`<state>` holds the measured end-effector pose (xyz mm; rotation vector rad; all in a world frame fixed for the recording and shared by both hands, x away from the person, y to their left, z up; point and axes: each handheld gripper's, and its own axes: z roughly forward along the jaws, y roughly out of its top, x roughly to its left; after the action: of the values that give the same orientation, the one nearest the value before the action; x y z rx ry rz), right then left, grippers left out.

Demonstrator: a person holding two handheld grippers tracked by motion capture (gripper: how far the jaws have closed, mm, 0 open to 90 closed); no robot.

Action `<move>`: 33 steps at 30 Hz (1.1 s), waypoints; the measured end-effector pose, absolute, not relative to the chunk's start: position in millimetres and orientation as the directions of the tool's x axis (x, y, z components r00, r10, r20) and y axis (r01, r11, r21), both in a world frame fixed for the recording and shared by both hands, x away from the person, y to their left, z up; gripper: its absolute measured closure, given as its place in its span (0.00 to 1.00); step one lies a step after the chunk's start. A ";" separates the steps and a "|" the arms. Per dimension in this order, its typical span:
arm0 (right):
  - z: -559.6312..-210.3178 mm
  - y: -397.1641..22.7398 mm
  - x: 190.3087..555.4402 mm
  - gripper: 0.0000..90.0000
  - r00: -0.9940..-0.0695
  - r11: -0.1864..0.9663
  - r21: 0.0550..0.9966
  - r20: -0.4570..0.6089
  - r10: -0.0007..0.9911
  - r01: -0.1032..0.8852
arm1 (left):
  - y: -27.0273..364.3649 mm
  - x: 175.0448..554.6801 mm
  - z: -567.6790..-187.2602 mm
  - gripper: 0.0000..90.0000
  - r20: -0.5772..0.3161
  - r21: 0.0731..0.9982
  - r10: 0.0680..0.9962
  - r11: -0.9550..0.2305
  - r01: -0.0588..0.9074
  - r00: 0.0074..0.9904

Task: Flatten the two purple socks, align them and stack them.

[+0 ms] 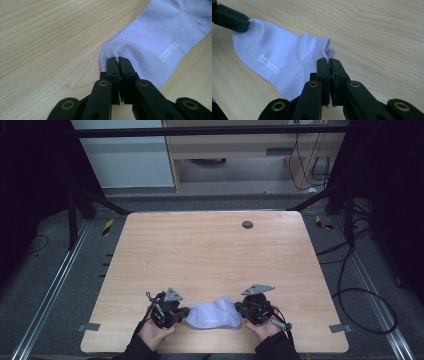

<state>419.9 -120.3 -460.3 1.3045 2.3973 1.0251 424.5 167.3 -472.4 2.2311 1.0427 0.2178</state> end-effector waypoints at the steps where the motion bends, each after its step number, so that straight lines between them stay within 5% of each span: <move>1: -462.0 -120.1 420.3 0.97 -0.576 0.361 0.666 0.127 0.807 0.653 | 167.3 424.5 -472.4 0.97 -0.120 0.626 0.734 -0.467 0.624 0.669; 8: -472.4 -120.2 421.6 0.96 -0.576 0.377 0.653 0.111 0.810 0.657 | 167.6 426.0 -477.1 0.95 -0.105 0.621 0.740 -0.473 0.625 0.664; 12: -474.4 -121.9 421.7 0.91 -0.580 0.381 0.663 0.099 0.809 0.645 | 168.3 426.0 -477.8 0.84 -0.082 0.631 0.749 -0.471 0.616 0.657; 21: -467.1 -154.5 430.2 0.59 -0.492 0.271 0.762 0.071 0.868 0.588 | 185.1 431.4 -467.2 0.53 -0.076 0.724 0.774 -0.390 0.568 0.628; 33: -476.2 -223.3 452.3 0.35 -0.328 0.129 0.811 0.080 0.941 0.570 | 239.5 458.3 -464.5 0.33 -0.064 0.793 0.853 -0.272 0.546 0.517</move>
<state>452.3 -223.3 -476.2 1.4529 1.9570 1.0789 458.3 239.5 -464.5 1.9579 1.1436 0.4864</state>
